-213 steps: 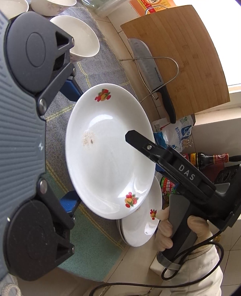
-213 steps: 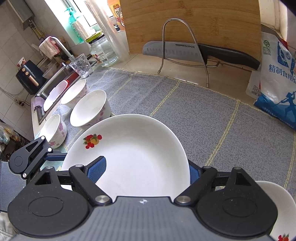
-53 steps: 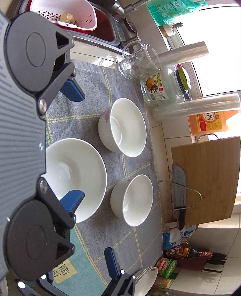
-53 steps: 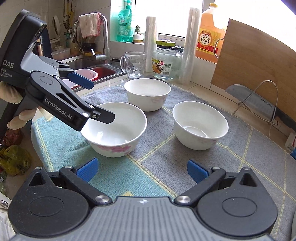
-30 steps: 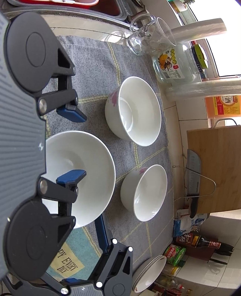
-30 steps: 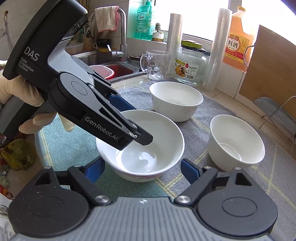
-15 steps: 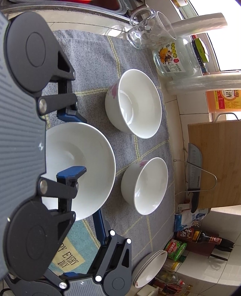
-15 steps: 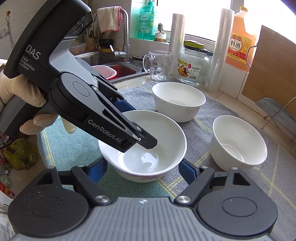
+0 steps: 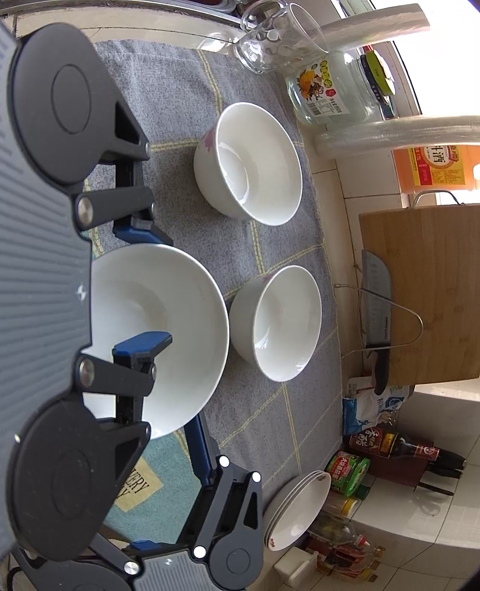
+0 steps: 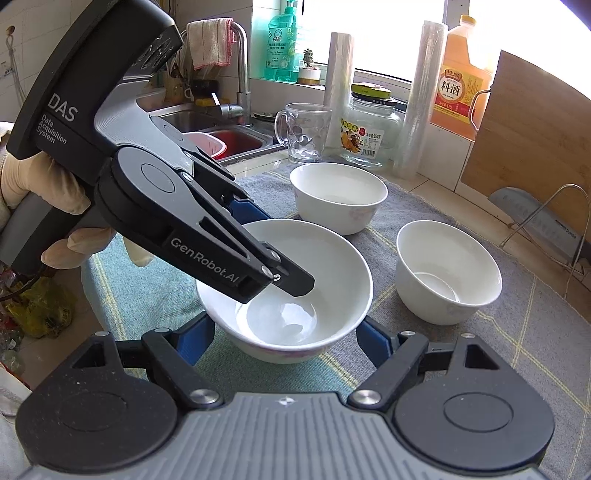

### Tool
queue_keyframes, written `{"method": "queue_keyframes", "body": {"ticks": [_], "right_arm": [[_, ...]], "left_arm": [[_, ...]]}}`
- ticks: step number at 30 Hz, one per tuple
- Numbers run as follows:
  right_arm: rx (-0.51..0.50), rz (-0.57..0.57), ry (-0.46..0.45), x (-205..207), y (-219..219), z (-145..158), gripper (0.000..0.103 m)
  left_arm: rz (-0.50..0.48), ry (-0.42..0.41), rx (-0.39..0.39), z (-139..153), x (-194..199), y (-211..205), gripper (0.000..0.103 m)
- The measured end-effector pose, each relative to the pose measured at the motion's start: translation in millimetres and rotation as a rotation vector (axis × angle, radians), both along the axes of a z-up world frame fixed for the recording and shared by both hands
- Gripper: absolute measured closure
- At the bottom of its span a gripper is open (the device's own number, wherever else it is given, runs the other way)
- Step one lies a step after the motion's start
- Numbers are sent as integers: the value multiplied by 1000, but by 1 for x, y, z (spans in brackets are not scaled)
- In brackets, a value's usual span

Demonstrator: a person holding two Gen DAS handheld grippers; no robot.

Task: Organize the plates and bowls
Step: 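Lift the white bowl with the left tool toward another white bowl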

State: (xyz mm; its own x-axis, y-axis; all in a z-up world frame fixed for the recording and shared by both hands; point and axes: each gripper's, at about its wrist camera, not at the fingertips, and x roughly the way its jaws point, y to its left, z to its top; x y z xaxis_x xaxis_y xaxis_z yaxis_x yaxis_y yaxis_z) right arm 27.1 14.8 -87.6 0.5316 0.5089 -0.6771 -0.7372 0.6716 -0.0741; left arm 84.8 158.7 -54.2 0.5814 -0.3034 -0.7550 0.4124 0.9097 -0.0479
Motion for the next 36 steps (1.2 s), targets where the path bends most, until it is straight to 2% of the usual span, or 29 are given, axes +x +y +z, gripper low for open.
{"method": "queue_keyframes", "body": {"ticks": [24, 36], "right_arm": [[-39, -173, 2, -30, -102, 6, 16], [-44, -213, 29, -20, -123, -1, 16]], "left_arm": [[-162, 10, -36, -5, 3, -111, 56], [-189, 24, -31, -16, 14, -136, 56]]}}
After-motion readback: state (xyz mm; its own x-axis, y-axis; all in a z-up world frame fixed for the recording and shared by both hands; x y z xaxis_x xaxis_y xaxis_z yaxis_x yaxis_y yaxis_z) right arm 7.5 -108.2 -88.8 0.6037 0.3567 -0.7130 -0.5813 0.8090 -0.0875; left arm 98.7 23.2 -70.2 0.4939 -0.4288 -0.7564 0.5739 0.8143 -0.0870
